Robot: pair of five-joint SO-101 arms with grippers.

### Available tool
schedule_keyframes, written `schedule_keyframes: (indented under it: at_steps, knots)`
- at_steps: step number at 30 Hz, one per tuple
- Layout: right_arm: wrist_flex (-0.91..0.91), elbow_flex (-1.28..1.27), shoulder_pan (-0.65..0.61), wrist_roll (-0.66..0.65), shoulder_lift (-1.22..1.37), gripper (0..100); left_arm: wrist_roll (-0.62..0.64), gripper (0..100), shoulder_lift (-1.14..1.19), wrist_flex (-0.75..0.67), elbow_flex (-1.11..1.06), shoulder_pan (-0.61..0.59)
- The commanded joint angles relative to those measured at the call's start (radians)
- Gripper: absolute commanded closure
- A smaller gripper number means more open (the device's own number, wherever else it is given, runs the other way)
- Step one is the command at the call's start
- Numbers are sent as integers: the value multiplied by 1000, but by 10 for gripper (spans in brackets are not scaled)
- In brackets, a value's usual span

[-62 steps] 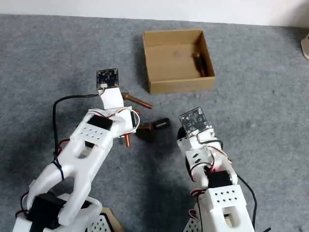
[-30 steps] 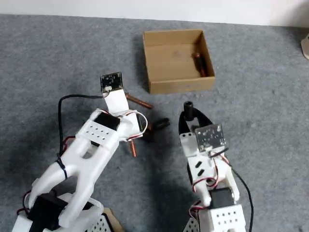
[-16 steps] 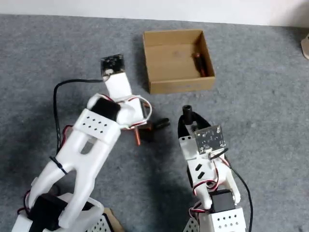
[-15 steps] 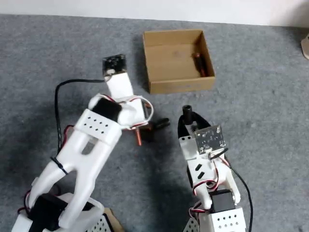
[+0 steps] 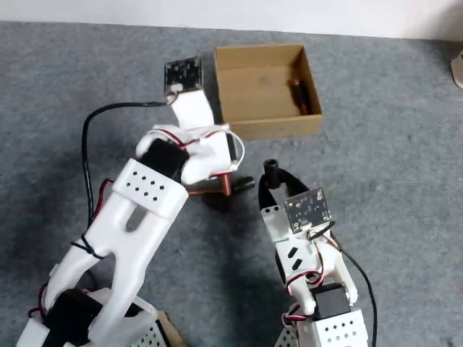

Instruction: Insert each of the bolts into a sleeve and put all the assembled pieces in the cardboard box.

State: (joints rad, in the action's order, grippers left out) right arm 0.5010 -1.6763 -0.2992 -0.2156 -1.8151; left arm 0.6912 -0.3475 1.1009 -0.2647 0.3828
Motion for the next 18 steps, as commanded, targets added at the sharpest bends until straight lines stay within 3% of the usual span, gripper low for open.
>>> schedule_keyframes:
  at_steps: [1,10,18]
  knots:
    - [2,-139,-7,11,-24,995,9,996,-39,-2,99,12]
    - [2,-140,-7,9,-24,995,38,996,-39,-6,193,18]
    - [25,-139,-58,9,-22,995,-9,996,-39,-186,94,18]
